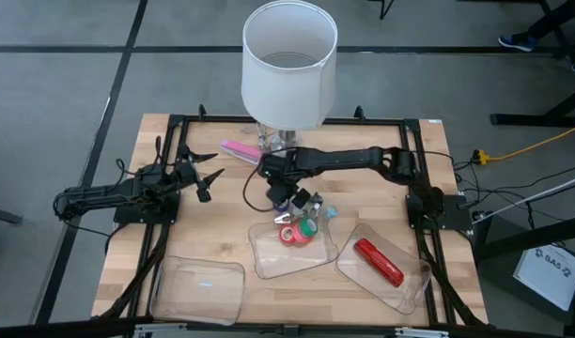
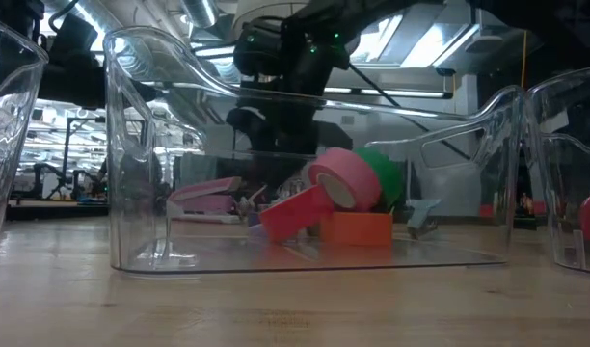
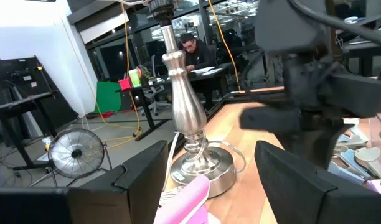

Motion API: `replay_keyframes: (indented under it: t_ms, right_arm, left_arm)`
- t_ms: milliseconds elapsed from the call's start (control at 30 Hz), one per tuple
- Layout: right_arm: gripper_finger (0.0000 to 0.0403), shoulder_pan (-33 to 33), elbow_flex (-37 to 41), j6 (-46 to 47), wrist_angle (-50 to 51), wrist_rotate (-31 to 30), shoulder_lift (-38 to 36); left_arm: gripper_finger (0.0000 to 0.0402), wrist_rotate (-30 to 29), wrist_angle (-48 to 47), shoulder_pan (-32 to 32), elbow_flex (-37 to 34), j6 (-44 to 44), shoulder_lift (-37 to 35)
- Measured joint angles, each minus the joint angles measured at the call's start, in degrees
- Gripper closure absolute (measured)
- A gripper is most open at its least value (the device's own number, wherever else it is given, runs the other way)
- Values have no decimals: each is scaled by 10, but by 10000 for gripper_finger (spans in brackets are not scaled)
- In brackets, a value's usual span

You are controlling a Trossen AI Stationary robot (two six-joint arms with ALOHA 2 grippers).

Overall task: Pick and place Stapler, Stapler remover, tape
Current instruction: Put the blue tape into the top transparent bin

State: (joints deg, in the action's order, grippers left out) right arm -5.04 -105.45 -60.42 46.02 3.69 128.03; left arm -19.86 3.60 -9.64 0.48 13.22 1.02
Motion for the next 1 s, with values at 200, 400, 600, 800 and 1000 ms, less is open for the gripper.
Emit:
replay_keyframes:
  t_ms: [200, 400, 600, 800, 1000]
  right_arm:
    - [276, 11, 0, -53, 2, 5, 3]
    - [276, 12, 0, -41, -6, 47, 15]
    - [276, 5, -1, -30, -29, 62, 41]
    - [285, 3, -2, -11, -29, 71, 45]
    - [342, -2, -2, 17, -17, 78, 46]
  left_arm:
    - [162, 0, 0, 0, 0, 0, 0]
    - [162, 0, 0, 0, 0, 0, 0]
    - [162, 0, 0, 0, 0, 0, 0]
    - [162, 0, 0, 0, 0, 0, 0]
    - [162, 0, 0, 0, 0, 0, 0]
